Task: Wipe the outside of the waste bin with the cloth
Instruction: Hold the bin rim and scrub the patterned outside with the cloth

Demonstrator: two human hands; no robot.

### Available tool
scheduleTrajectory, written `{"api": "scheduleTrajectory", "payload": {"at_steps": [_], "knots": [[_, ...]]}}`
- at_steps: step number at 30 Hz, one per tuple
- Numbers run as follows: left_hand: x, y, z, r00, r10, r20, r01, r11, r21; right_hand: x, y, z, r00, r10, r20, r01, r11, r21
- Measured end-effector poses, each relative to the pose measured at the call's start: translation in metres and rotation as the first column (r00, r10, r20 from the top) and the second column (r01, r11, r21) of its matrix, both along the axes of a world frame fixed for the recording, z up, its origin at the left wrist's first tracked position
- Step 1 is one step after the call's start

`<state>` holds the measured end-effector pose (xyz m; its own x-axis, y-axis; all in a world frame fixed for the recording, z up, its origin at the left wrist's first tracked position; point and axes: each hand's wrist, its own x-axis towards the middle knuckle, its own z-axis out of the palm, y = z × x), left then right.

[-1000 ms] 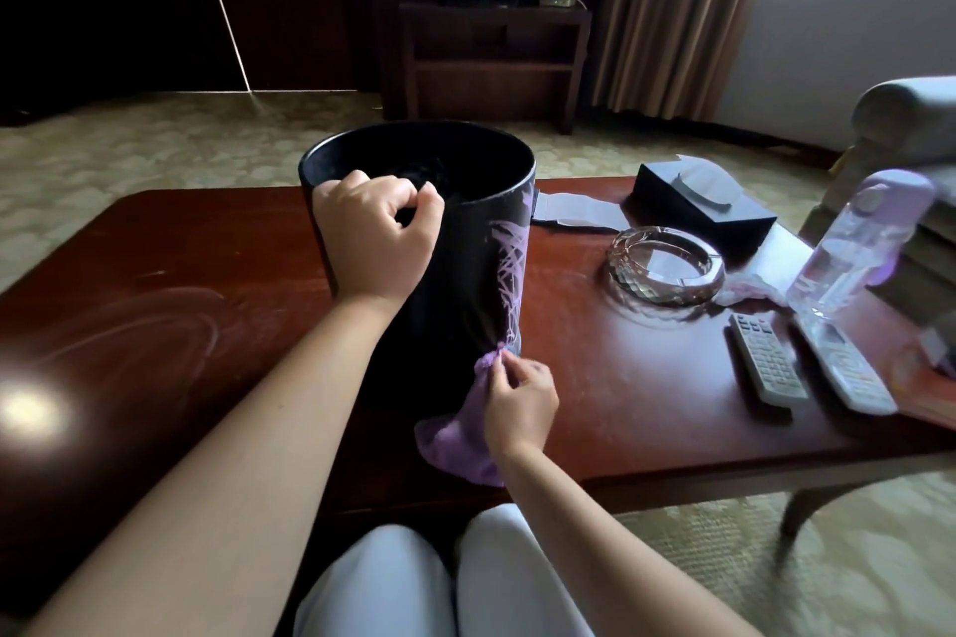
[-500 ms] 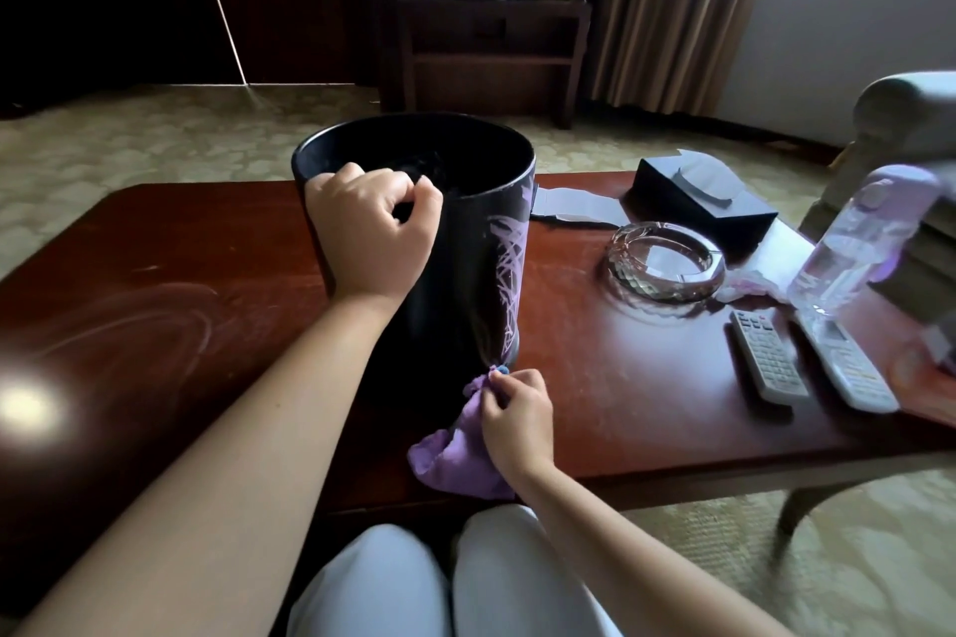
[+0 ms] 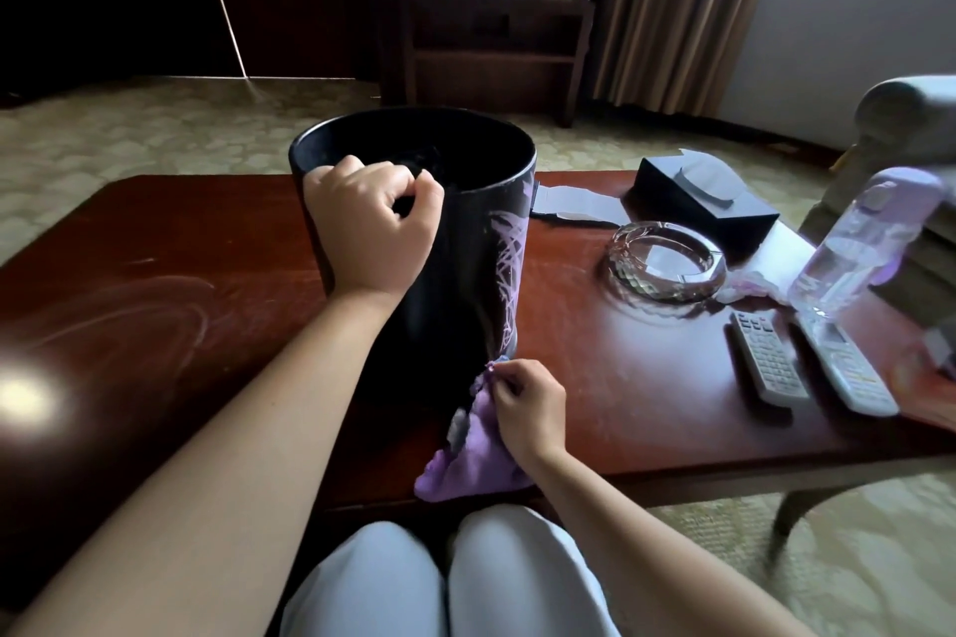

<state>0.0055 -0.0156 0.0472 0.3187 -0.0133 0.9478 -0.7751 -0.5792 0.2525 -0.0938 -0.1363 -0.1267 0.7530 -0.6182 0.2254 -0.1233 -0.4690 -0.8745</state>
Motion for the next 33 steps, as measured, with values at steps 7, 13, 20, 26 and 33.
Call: {"api": "scheduleTrajectory", "payload": {"at_steps": [7,13,20,26,33], "knots": [[0.000,-0.001,-0.001,1.000,-0.005,-0.002,0.005,1.000,0.000,0.009,-0.013,0.002,0.996,-0.085,0.022,0.082,0.988,0.134],[0.002,0.000,-0.001,1.000,-0.006,-0.010,0.006,1.000,0.004,0.005,-0.014,0.003,0.995,-0.088,0.047,0.078,0.980,0.183],[0.001,-0.001,-0.002,1.000,0.013,-0.011,-0.013,1.000,-0.004,-0.004,-0.011,0.002,0.994,0.072,0.087,-0.084,0.988,0.133],[0.002,0.000,-0.001,1.000,0.009,-0.007,-0.009,1.000,0.008,0.004,-0.014,0.002,0.993,-0.082,0.079,0.063,0.974,0.218],[0.001,0.000,-0.001,1.000,0.014,-0.013,-0.014,1.000,0.007,0.002,-0.014,-0.001,0.995,-0.055,0.085,0.037,0.980,0.193]]}}
